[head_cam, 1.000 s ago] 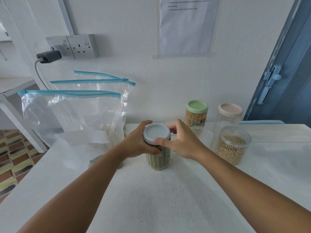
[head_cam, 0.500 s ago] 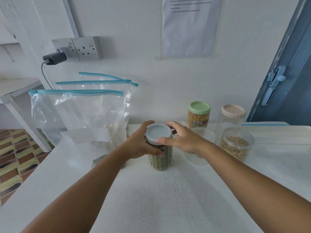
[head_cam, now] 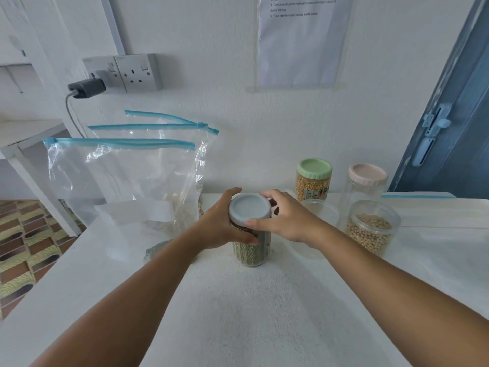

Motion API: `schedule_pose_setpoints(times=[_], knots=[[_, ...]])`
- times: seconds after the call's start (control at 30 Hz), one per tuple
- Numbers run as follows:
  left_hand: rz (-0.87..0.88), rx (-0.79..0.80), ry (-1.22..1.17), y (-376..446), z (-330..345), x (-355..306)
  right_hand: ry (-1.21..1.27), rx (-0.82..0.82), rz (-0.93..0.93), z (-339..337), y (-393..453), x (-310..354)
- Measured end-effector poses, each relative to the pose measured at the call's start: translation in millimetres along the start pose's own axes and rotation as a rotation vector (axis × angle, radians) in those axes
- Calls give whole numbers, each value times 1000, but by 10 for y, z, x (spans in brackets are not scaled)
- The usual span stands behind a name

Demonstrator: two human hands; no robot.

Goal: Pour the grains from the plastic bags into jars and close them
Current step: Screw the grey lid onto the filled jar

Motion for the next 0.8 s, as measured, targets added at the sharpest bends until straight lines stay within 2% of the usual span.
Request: schedule_pose_setpoints(times=[0.1, 0.17, 0.3, 0.47, 0.63, 0.8], knots=[[-4, -7, -19, -2, -10, 12, 1, -171, 4, 113, -19, 22], [10, -16, -8, -3, -10, 14, -1, -147, 3, 123, -4, 8], [52, -32, 6, 8, -1, -17, -65, 36, -41, -56, 28, 33], [48, -36, -13, 34, 3, 28, -86, -153, -44, 150, 27, -41], [45, -33, -20, 8, 8, 2, -83, -112, -14, 99, 51, -73], [31, -35, 29, -8, -6, -3, -204, -207, -58, 190, -24, -64]])
Point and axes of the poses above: each hand's wrist, its own y-axis towards the middle knuckle, its own z-axis out of the palm, x = y × z, the point moved 1 cm from there along y, towards the middle knuckle, and after that the axes turned 9 degrees about -x, right-handed, at the moved point
